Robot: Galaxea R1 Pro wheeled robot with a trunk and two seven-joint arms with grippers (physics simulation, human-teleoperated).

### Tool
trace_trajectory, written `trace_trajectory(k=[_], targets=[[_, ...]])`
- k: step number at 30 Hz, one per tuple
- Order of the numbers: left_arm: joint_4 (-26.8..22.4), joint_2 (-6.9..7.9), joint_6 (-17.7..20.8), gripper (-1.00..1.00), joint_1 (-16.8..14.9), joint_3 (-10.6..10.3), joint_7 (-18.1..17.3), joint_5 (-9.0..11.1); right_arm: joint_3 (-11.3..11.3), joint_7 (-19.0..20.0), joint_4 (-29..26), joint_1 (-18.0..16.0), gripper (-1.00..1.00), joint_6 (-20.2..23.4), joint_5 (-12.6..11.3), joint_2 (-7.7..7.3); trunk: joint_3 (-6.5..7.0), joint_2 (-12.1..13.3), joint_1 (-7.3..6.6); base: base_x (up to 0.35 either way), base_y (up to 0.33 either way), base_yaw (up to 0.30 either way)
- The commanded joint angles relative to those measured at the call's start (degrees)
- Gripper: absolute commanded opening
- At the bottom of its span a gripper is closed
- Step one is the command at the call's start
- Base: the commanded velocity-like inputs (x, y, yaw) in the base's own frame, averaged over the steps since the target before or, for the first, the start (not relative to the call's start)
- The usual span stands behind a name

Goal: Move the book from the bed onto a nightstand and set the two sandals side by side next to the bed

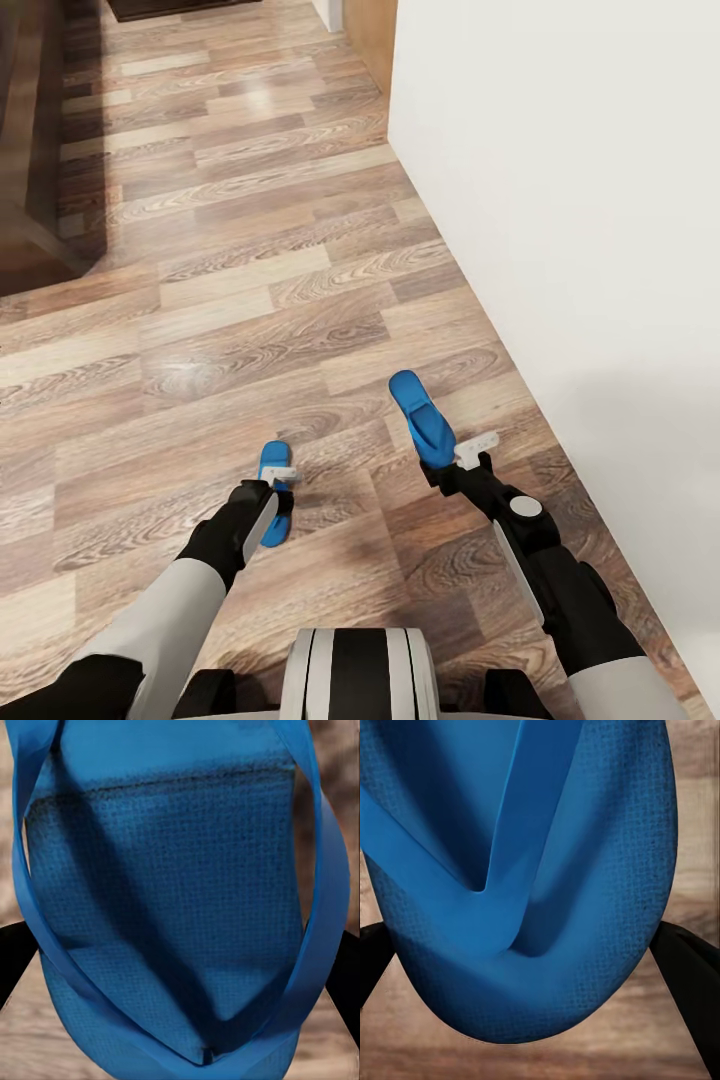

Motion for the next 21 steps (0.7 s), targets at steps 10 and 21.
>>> trace_trajectory(k=[10,21], targets=[[-0.09,0.09,0.24,-1.0,-0.01,-0.22,0.43,0.45,0.07,0.29,0.01,-0.02,-1.0,0.26,0.61,-0.03,2.19,0.12,-0.26,0.0,0.0,0.0],[-1.53,0.89,0.24,-1.0,0.08,0.13,0.26,0.62,0.16,0.15,0.39,0.05,-1.0,2.38,0.6,-0.03,4.63,0.27,-0.55,0.0,0.0,0.0]])
